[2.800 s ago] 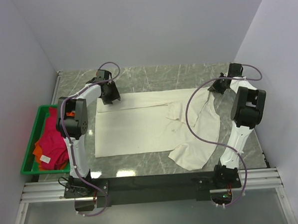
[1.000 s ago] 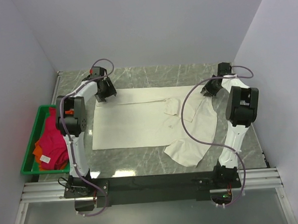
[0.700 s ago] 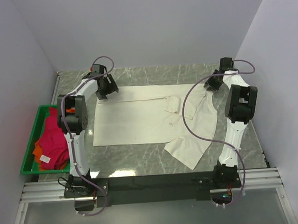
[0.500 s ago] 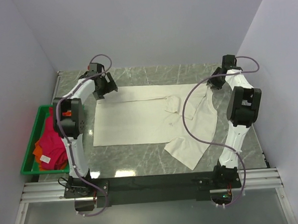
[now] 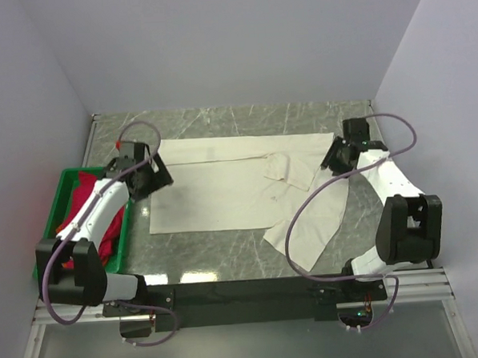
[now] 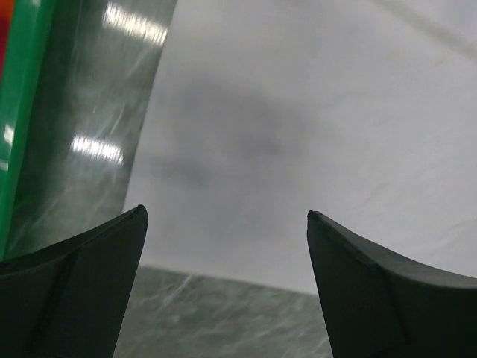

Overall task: Fold and stack the t-shirts
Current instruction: Fold the tshirt

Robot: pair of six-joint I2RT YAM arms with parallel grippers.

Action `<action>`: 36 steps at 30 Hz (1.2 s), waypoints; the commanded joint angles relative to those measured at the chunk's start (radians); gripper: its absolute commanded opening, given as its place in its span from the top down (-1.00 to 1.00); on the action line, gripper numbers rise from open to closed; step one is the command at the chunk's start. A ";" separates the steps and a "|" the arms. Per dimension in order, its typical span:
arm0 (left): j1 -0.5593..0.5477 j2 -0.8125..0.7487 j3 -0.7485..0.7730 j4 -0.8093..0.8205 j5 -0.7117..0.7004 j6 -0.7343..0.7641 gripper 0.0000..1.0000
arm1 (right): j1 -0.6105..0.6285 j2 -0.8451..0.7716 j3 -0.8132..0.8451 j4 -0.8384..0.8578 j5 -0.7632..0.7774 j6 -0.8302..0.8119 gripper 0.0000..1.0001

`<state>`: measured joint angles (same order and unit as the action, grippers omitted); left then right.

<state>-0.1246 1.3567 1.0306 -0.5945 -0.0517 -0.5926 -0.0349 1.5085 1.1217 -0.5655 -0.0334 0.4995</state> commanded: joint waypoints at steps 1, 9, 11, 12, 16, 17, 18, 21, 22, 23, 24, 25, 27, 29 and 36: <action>-0.006 -0.062 -0.125 -0.018 -0.025 -0.006 -0.86 | 0.068 -0.057 -0.071 0.045 -0.002 -0.009 0.05; -0.006 -0.151 -0.280 0.002 -0.062 -0.064 -0.80 | 0.193 -0.109 -0.267 0.064 0.091 0.057 0.09; -0.006 -0.134 -0.294 0.001 -0.080 -0.070 -0.80 | 0.181 -0.135 -0.290 0.043 0.153 0.063 0.06; -0.006 -0.122 -0.297 -0.001 -0.100 -0.075 -0.79 | 0.152 -0.145 -0.309 0.038 0.158 0.071 0.05; -0.006 -0.062 -0.311 -0.017 -0.116 -0.105 -0.70 | 0.058 -0.186 -0.344 0.027 0.138 0.080 0.04; -0.006 -0.056 -0.317 -0.021 -0.111 -0.111 -0.67 | 0.043 -0.191 -0.349 0.023 0.135 0.082 0.04; -0.006 -0.051 -0.322 -0.025 -0.112 -0.122 -0.63 | 0.041 -0.197 -0.358 0.021 0.135 0.088 0.04; -0.006 -0.038 -0.320 -0.051 -0.147 -0.145 -0.58 | -0.017 -0.225 -0.376 0.024 0.135 0.102 0.04; -0.006 -0.030 -0.317 -0.060 -0.157 -0.154 -0.56 | -0.034 -0.237 -0.379 0.024 0.133 0.106 0.05; -0.006 -0.025 -0.322 -0.060 -0.154 -0.161 -0.54 | -0.042 -0.240 -0.385 0.023 0.133 0.111 0.05; -0.006 -0.024 -0.325 -0.059 -0.145 -0.159 -0.50 | -0.048 -0.244 -0.388 0.023 0.136 0.111 0.05; -0.007 -0.012 -0.325 -0.059 -0.137 -0.159 -0.49 | -0.054 -0.251 -0.393 0.021 0.141 0.113 0.06; -0.007 0.010 -0.325 -0.056 -0.129 -0.153 -0.43 | -0.071 -0.254 -0.404 0.019 0.144 0.113 0.06; -0.010 0.027 -0.323 -0.051 -0.117 -0.150 -0.38 | -0.083 -0.255 -0.411 0.018 0.142 0.113 0.06; -0.072 0.045 -0.330 -0.041 -0.123 -0.145 0.11 | -0.103 -0.254 -0.430 -0.013 0.165 0.105 0.06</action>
<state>-0.1661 1.3865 0.7074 -0.6411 -0.1825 -0.7269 -0.1249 1.2781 0.7090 -0.5625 0.0978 0.6014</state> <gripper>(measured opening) 0.471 0.470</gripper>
